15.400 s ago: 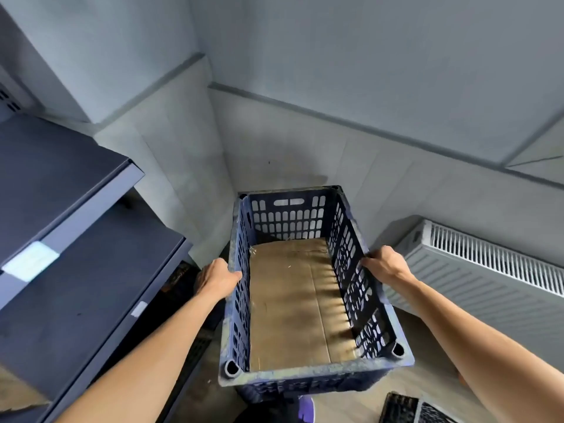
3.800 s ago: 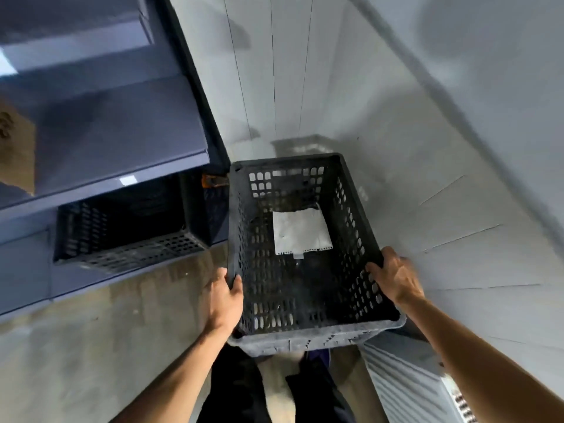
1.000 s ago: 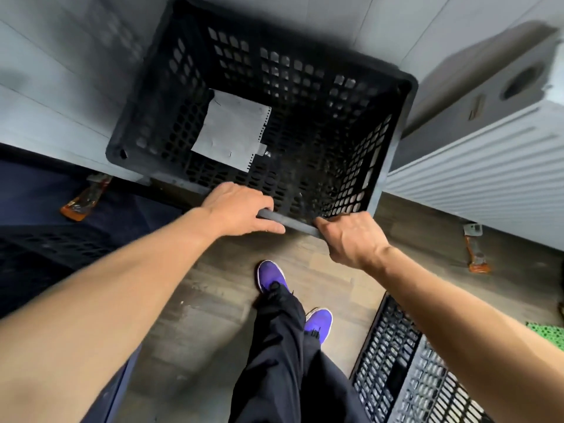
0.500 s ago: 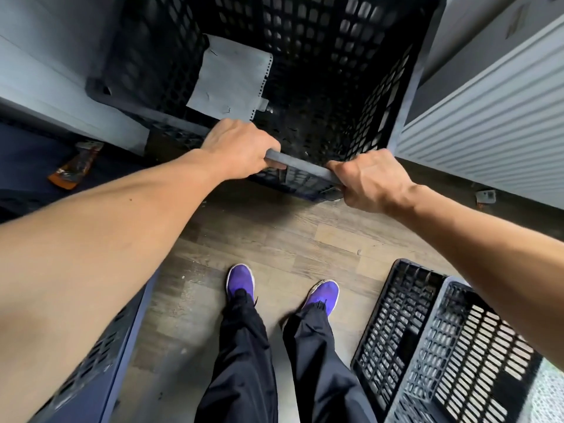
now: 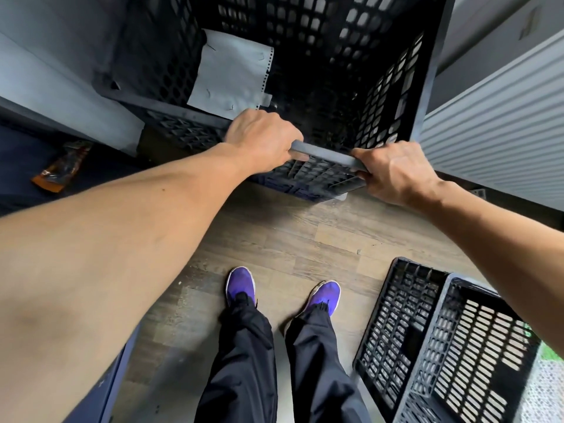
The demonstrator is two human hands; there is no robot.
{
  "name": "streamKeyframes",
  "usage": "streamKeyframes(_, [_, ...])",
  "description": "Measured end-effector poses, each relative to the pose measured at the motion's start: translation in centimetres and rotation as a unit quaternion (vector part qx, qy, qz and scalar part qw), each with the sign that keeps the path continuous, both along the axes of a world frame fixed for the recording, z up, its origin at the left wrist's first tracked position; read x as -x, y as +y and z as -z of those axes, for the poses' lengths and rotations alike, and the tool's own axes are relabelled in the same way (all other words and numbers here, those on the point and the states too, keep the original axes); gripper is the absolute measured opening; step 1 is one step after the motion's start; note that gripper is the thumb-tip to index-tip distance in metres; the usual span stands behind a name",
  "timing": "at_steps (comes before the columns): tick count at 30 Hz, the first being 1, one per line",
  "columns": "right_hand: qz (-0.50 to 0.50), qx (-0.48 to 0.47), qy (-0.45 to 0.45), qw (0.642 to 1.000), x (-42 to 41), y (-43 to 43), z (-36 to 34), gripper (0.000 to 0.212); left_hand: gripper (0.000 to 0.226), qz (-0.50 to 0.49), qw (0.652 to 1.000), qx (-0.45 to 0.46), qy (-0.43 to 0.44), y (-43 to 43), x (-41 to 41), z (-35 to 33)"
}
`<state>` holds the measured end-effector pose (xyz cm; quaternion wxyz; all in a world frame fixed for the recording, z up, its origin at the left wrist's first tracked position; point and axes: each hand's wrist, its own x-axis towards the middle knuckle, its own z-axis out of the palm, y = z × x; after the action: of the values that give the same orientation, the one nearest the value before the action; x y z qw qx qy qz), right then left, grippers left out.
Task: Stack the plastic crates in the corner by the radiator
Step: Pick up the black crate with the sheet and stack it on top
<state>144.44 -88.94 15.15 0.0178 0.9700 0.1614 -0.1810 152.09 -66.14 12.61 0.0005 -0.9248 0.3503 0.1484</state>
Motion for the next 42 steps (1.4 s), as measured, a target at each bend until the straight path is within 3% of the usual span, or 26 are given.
streamKeyframes(5, [0.01,-0.007,-0.015,1.0,0.6,0.2,0.4,0.014,0.044,-0.001,1.0,0.012,0.003,0.2,0.3,0.0])
streamKeyframes(19, [0.029,0.0,-0.053,0.998,1.0,-0.1,1.4,0.015,0.043,0.008,0.999,0.05,-0.013,0.0,0.4,0.4])
streamKeyframes(42, [0.048,-0.028,-0.086,0.995,3.1,-0.3,2.1,0.007,0.04,0.033,0.999,0.037,-0.016,-0.4,1.5,0.4])
